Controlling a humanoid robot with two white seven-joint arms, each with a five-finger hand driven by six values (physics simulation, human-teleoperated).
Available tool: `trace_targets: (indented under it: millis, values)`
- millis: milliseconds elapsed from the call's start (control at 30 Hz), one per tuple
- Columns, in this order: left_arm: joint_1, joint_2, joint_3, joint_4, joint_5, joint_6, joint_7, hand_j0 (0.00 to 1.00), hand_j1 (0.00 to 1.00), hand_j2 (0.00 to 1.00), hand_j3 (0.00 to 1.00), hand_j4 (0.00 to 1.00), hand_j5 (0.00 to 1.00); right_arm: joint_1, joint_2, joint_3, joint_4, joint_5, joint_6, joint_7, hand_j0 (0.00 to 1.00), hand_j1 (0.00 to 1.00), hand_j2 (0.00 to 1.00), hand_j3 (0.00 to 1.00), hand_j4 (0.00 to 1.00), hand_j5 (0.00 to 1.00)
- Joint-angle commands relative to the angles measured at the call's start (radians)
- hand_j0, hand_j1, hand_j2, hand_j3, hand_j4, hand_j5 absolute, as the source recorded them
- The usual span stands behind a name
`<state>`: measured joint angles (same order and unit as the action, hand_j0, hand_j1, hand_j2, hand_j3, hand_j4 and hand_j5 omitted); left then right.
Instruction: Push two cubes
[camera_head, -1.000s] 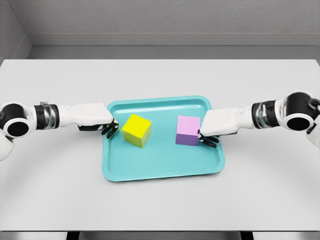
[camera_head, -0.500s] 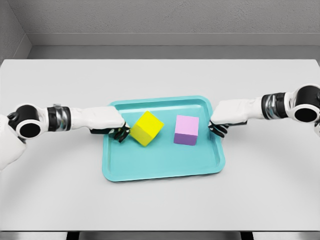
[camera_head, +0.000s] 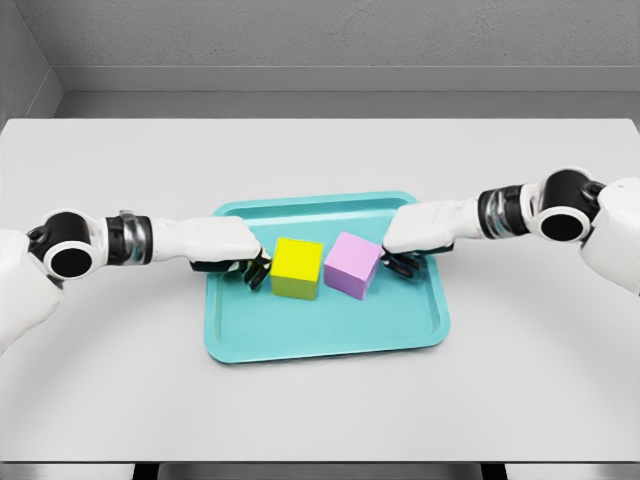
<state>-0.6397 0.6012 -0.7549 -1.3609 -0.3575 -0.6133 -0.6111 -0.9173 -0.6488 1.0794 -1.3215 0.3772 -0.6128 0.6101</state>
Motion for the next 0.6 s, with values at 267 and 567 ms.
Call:
trace_targets:
  millis: [267,567]
  values:
    - [-0.02,-0.001,0.006,0.01,0.006,0.002,0.0,0.25,0.25,0.25,0.25,0.25,0.25,-0.02,0.038,0.005,-0.002,-0.003,0.002,0.001,0.16,0.16,0.16,0.16,0.16,0.16]
    - [-0.025,0.005,0.011,0.011,0.012,0.002,0.0,0.25,0.25,0.25,0.25,0.25,0.25,-0.029,-0.04,-0.003,-0.002,-0.003,0.002,0.001,0.19,0.19,0.19,0.19,0.19,0.19]
